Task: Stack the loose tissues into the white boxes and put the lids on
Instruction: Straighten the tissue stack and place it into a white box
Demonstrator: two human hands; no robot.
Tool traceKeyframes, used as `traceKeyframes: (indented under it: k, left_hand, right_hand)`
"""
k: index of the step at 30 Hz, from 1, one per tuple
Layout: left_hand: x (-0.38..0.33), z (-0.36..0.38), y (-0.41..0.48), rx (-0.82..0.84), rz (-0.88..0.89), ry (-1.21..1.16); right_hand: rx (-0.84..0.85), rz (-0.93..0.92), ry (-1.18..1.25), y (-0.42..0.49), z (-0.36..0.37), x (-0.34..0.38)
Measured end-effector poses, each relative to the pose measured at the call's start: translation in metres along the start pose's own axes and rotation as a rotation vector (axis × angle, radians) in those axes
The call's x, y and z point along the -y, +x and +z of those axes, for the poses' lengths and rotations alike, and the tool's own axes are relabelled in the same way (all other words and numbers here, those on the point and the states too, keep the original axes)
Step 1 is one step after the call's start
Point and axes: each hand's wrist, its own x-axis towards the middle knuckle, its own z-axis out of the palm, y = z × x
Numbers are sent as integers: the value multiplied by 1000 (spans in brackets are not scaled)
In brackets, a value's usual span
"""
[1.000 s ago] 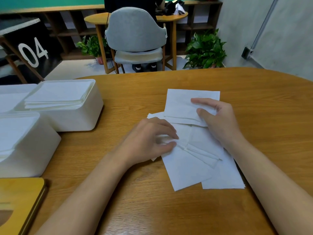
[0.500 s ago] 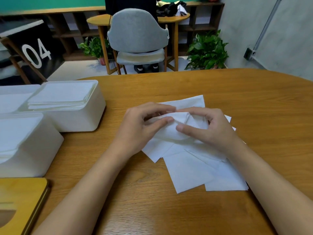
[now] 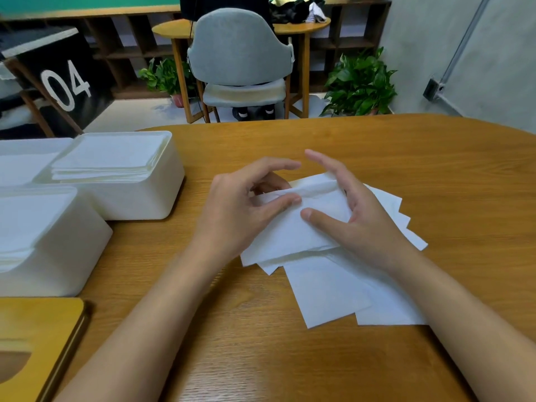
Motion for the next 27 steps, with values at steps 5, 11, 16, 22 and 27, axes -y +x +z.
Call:
traceKeyframes:
  k: [5, 11, 16, 22, 27]
  left_hand:
    - [1, 6, -1, -60, 1, -29]
    - [-1, 11, -2, -60, -74, -124]
    - [4, 13, -3, -158, -33, 128]
    - [17, 9, -3, 33, -49, 229]
    - [21, 7, -10, 508, -182, 311]
  right_hand:
    - [-16, -11, 35, 0, 0, -1]
    - [8, -49, -26, -1, 0, -3]
    - [-107, -133, 20, 3, -7, -9]
    - [-299, 64, 88, 10, -20, -20]
    - [-319, 204, 79, 9, -22, -23]
